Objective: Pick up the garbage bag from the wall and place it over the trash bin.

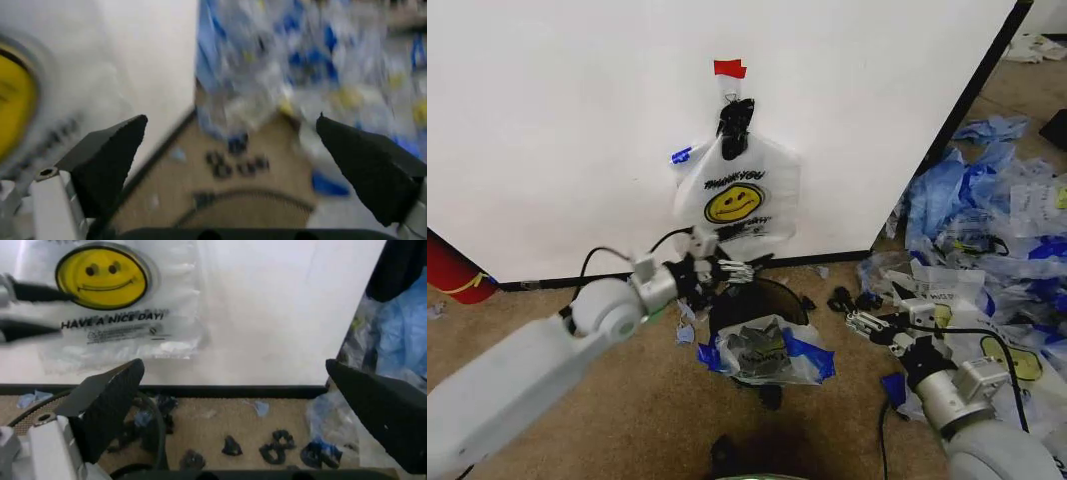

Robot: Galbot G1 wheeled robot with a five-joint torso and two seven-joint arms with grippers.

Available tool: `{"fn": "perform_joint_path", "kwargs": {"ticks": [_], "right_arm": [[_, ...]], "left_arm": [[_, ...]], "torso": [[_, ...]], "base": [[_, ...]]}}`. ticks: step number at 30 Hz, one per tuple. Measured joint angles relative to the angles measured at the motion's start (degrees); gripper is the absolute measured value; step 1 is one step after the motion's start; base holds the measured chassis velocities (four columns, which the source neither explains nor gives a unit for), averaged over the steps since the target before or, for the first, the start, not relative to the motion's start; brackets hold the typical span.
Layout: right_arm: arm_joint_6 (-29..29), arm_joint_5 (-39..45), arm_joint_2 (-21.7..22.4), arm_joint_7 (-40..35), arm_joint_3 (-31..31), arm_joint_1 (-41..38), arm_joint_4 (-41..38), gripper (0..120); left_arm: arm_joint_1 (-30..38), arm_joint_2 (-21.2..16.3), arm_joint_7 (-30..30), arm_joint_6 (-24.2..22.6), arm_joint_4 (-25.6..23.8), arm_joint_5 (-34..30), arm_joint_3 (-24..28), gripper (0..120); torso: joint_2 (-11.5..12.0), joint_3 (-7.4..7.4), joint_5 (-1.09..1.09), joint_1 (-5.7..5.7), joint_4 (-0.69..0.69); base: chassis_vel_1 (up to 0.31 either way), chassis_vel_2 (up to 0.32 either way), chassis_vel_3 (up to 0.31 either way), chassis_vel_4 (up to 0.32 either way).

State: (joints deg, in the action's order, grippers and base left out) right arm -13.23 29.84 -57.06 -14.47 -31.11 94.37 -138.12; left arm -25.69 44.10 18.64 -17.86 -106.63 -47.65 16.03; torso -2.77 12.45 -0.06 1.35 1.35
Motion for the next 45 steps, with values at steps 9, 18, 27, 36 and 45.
{"fn": "perform_joint_path", "kwargs": {"ticks": [9, 18, 27, 36, 45], "right_arm": [[-0.01, -0.26, -1.39, -0.27, -0.27, 0.61, 0.74, 100], [0.08, -0.59, -2.26, -0.36, 0.21, 0.05, 1.62, 100], [0.11, -0.62, -2.40, -0.52, 1.03, -1.37, 2.51, 100], [0.15, -0.56, -2.64, -0.65, 1.70, -1.99, 3.10, 100], [0.23, -0.56, -2.78, -0.86, 1.89, -2.43, 3.37, 100]], "left_arm": [[10.77, 8.11, 5.92, -16.60, 9.64, 11.82, 6.37, 100], [15.46, 13.08, 9.00, -22.25, 17.92, 20.00, 9.65, 100], [16.53, 12.98, 12.78, -22.52, 20.58, 24.54, 11.56, 100], [17.39, 13.75, 14.48, -18.54, 26.89, 27.86, 14.16, 99], [17.57, 14.22, 13.93, -16.13, 29.16, 29.20, 16.57, 87]], "torso": [[-0.01, 0.00, 0.02, 0.00, 0.00], [-0.01, 0.00, 0.01, 0.00, 0.01], [-0.02, 0.00, 0.00, 0.00, -0.01], [-0.02, 0.00, 0.00, 0.00, 0.00], [-0.03, -0.02, 0.01, -0.01, -0.01]], "base": [[0.000, 0.000, 0.000, 0.000], [0.000, 0.000, 0.000, 0.000], [0.000, 0.000, 0.000, 0.000], [0.000, 0.000, 0.000, 0.000], [0.000, 0.000, 0.000, 0.000]]}}
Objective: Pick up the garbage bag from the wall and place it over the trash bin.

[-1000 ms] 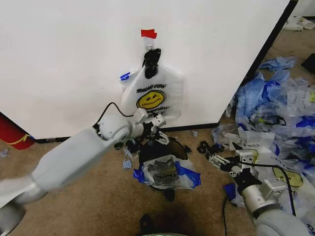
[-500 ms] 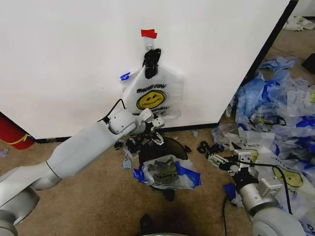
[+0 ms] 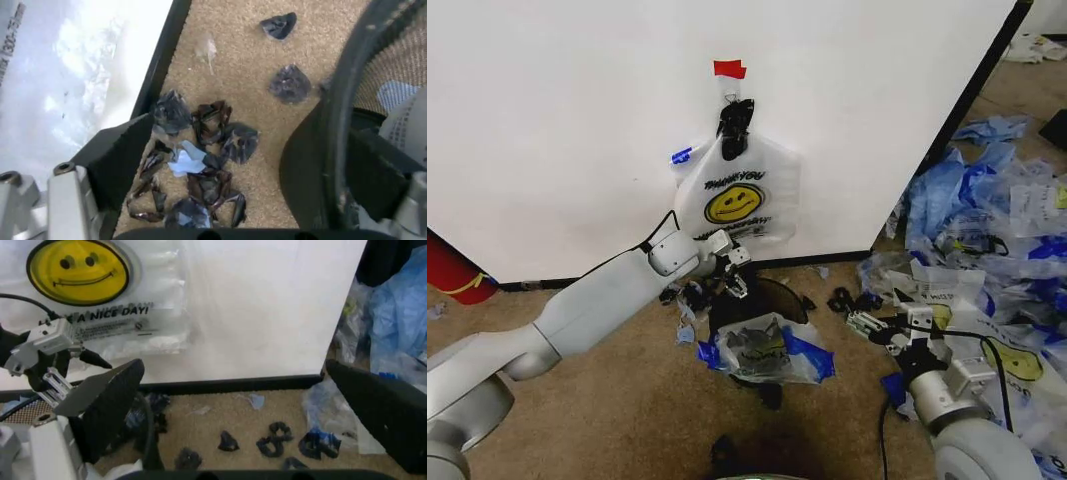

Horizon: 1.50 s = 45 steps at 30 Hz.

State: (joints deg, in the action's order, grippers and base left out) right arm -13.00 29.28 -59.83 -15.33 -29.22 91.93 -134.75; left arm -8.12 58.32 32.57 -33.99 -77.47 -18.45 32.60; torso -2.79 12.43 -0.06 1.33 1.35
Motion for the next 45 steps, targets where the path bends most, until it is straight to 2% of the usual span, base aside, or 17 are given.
{"fn": "perform_joint_path", "kwargs": {"ticks": [6, 7, 12, 14, 21, 28, 32, 35, 36, 39, 41, 43, 45], "right_arm": [[0.08, 0.00, -0.09, -0.45, -0.01, -0.24, 0.44, 100], [0.08, 0.00, -0.09, -0.45, -0.01, -0.24, 0.44, 100], [0.11, 0.01, -0.06, -0.74, -0.06, -0.47, 0.69, 100], [0.11, 0.02, -0.05, -0.75, -0.05, -0.53, 0.70, 100], [0.05, 0.11, 0.17, -0.90, 0.08, -0.96, 1.11, 100], [0.04, 0.13, 0.27, -0.90, 0.03, -0.95, 1.13, 100], [0.02, 0.18, 0.41, -0.90, 0.02, -1.16, 1.36, 100], [0.01, 0.18, 0.54, -0.90, 0.44, -1.71, 1.95, 100], [0.01, 0.18, 0.54, -0.90, 0.44, -1.71, 1.95, 100], [0.00, 0.19, 0.76, -0.90, 0.86, -2.13, 2.47, 100], [-0.02, 0.21, 1.06, -0.90, 1.04, -2.47, 2.88, 100], [-0.02, 0.24, 1.19, -0.90, 1.09, -2.62, 3.05, 100], [-0.05, 0.33, 1.46, -0.90, 1.34, -3.14, 3.55, 100]], "left_arm": [[0.50, -1.18, -0.96, -0.37, -1.79, -0.59, 1.35, 63], [0.50, -1.18, -0.96, -0.37, -1.79, -0.59, 1.35, 63], [0.51, -3.21, -1.66, -1.32, -5.45, -1.51, 2.40, 41], [0.51, -3.36, -1.70, -1.36, -5.70, -1.56, 2.45, 39], [0.36, -4.08, -1.83, -1.64, -7.28, -1.72, 2.80, 8], [0.35, -4.89, -2.93, -2.71, -8.66, -3.50, 2.95, 4], [0.35, -6.05, -5.12, -4.88, -10.08, -8.37, 2.33, 1], [0.32, -7.91, -8.81, -7.63, -12.11, -15.41, 0.81, 0], [0.32, -7.91, -8.81, -7.63, -12.11, -15.41, 0.81, 0], [-0.22, -9.74, -11.93, -8.36, -14.81, -22.43, -1.61, 0], [-1.28, -11.04, -14.64, -8.38, -17.17, -26.80, -3.59, 0], [-1.70, -11.51, -15.66, -8.38, -17.92, -28.03, -4.07, 0], [-3.53, -13.16, -19.13, -8.38, -20.29, -31.19, -5.68, 0]], "torso": [[0.00, 0.02, 0.00, 0.00, 0.01], [0.00, 0.02, 0.00, 0.00, 0.01], [0.00, 0.03, -0.03, 0.01, 0.01], [0.01, 0.03, -0.01, 0.01, 0.01], [0.00, 0.02, 0.00, 0.01, 0.00], [0.01, 0.01, -0.01, 0.01, 0.02], [0.01, 0.01, -0.01, 0.01, 0.02], [0.01, 0.02, 0.00, 0.01, 0.01], [0.01, 0.02, 0.00, 0.01, 0.01], [0.01, 0.02, 0.02, 0.01, -0.02], [0.01, 0.01, -0.01, 0.01, 0.02], [0.01, 0.02, 0.00, 0.01, 0.02], [0.01, 0.01, 0.01, 0.01, 0.01]], "base": [[0.000, 0.000, 0.000, 0.000], [0.000, 0.000, 0.000, 0.000], [0.000, 0.000, 0.000, 0.000], [0.000, 0.000, 0.000, 0.000], [0.000, 0.000, 0.000, 0.000], [0.000, 0.000, 0.000, 0.000], [0.000, 0.000, 0.000, 0.000], [0.000, 0.000, 0.000, 0.000], [0.000, 0.000, 0.000, 0.000], [0.000, 0.000, 0.000, 0.000], [0.000, 0.000, 0.000, 0.000], [0.000, 0.000, 0.000, 0.000], [0.000, 0.000, 0.000, 0.000]]}}
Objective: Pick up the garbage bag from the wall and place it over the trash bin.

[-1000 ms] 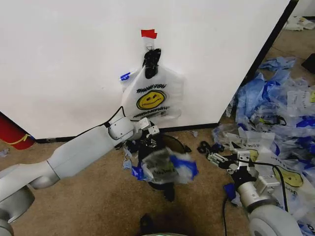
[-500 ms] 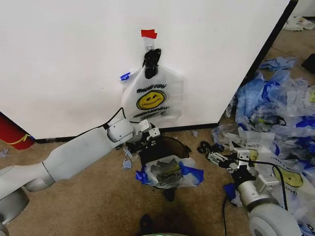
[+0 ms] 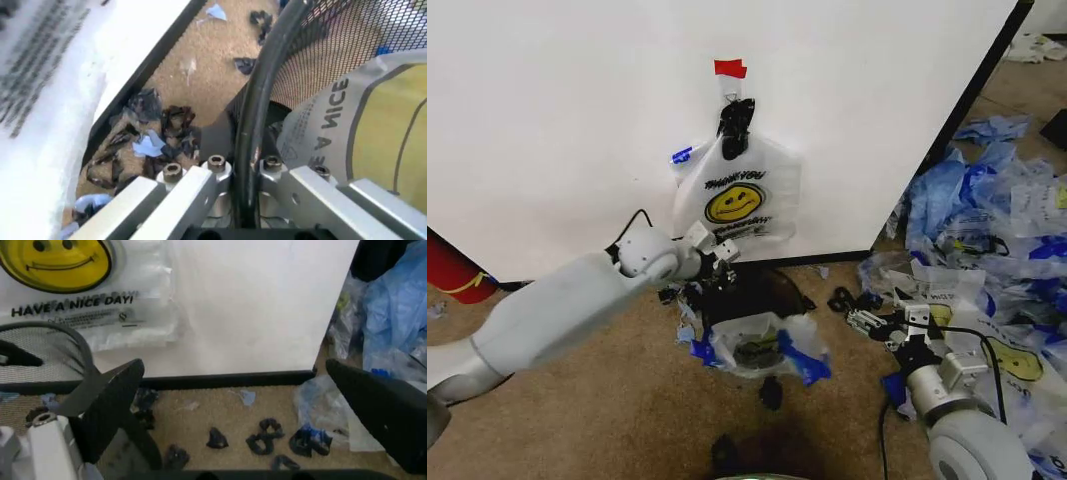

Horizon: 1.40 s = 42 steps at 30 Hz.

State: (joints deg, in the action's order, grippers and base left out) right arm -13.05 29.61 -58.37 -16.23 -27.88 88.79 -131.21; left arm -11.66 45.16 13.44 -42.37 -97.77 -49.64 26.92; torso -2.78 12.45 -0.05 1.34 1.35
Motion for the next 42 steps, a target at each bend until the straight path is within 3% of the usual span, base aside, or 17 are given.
{"fn": "perform_joint_path", "kwargs": {"ticks": [8, 15, 23, 34, 42], "right_arm": [[-0.24, 0.11, 0.18, -0.08, 1.26, -1.24, 0.55, 100], [-0.28, 0.04, 0.25, -0.09, 2.03, -1.56, 1.25, 100], [-0.29, 0.00, 0.57, -0.11, 2.78, -2.48, 2.15, 100], [-0.34, -0.46, 0.43, -0.14, 4.61, -3.29, 2.52, 100], [-0.26, -1.42, 0.24, -0.10, 4.74, -2.45, 2.40, 100]], "left_arm": [[-5.93, -1.72, -11.04, 0.04, -2.82, -7.08, -3.95, 0], [-12.91, -2.08, -30.27, 0.13, -7.33, -21.28, -10.46, 0], [-18.90, -2.35, -44.23, 0.19, -13.82, -29.88, -18.30, 0], [-27.62, -1.97, -58.06, 0.44, -18.22, -34.32, -22.39, 0], [-32.37, 0.31, -65.89, 4.37, -19.86, -36.41, -24.01, 0]], "torso": [[0.00, 0.00, -0.01, 0.00, 0.01], [0.00, 0.00, -0.01, 0.00, 0.01], [0.00, 0.00, 0.00, 0.00, 0.00], [0.00, 0.00, -0.02, 0.00, 0.00], [0.00, 0.00, -0.01, 0.00, 0.01]], "base": [[0.000, 0.000, 0.000, 0.000], [0.000, 0.000, 0.000, 0.000], [0.000, 0.000, 0.000, 0.000], [0.000, 0.000, 0.000, 0.000], [0.000, 0.000, 0.000, 0.000]]}}
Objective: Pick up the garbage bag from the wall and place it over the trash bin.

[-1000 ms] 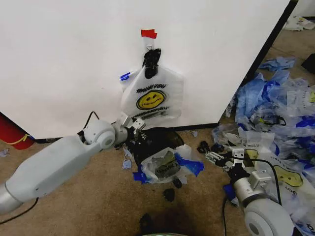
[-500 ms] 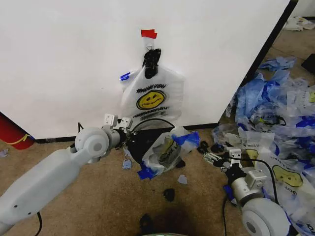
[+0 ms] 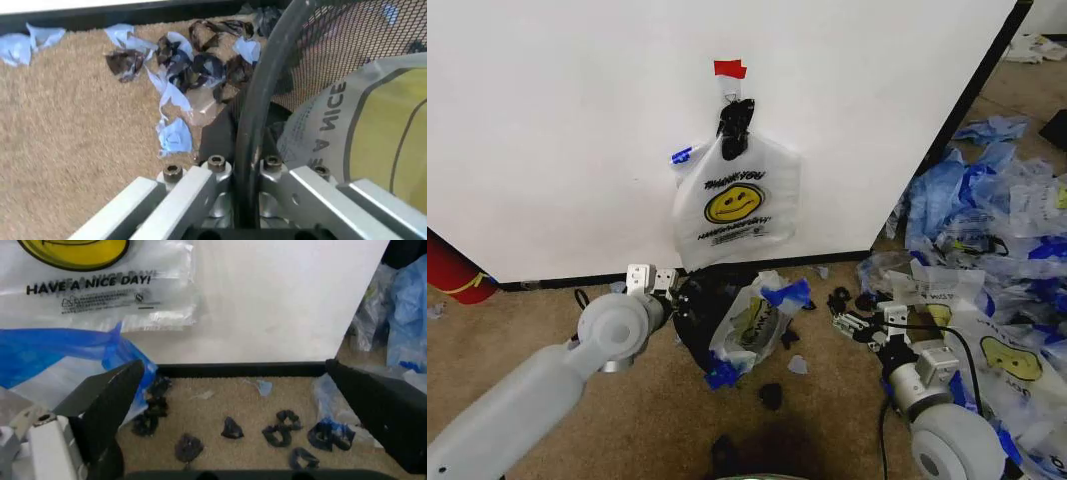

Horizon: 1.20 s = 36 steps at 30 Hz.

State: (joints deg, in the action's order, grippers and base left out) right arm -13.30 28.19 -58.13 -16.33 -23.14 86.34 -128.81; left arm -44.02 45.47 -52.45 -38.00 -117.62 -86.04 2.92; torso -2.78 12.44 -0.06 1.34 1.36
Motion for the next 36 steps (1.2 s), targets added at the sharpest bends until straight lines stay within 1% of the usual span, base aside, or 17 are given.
{"fn": "perform_joint_path", "kwargs": {"ticks": [8, 11, 19, 25, 29, 36], "right_arm": [[0.17, -0.56, -0.28, 0.09, 0.06, 0.41, 0.02, 100], [0.18, -0.69, -0.45, 0.12, 0.19, 0.41, 0.02, 100], [0.19, -1.05, -0.86, 0.20, 0.21, 0.78, -0.15, 100], [0.22, -1.21, -1.06, 0.27, 0.20, 0.90, -0.17, 100], [0.24, -1.23, -1.23, 0.33, 0.34, 0.76, -0.17, 100], [0.28, -1.23, -1.25, 0.34, 0.30, 0.83, -0.51, 100]], "left_arm": [[-4.38, 1.78, -3.74, 3.21, -1.51, 0.16, -1.13, 0], [-5.44, 2.56, -3.93, 4.35, -1.76, 1.40, -1.12, 0], [-8.05, 4.88, -2.17, 6.19, -0.57, 6.38, -0.43, 0], [-8.39, 5.30, -1.68, 6.82, 0.13, 7.45, -0.07, 0], [-8.77, 5.00, 0.36, 7.13, 1.33, 9.19, 0.09, 0], [-9.24, 4.90, 1.23, 7.14, 1.57, 9.99, 0.08, 0]], "torso": [[0.00, 0.00, 0.00, 0.00, -0.01], [0.00, 0.00, 0.00, 0.00, 0.00], [0.00, 0.00, 0.01, 0.00, -0.01], [0.00, 0.01, 0.00, 0.00, -0.01], [0.00, 0.00, 0.01, 0.00, -0.01], [0.00, 0.00, 0.01, 0.00, -0.01]], "base": [[0.000, 0.000, 0.000, 0.000], [0.000, 0.000, 0.000, 0.000], [0.000, 0.000, 0.000, 0.000], [0.000, 0.000, 0.000, 0.000], [0.000, 0.000, 0.000, 0.000], [0.000, 0.000, 0.000, 0.000]]}}
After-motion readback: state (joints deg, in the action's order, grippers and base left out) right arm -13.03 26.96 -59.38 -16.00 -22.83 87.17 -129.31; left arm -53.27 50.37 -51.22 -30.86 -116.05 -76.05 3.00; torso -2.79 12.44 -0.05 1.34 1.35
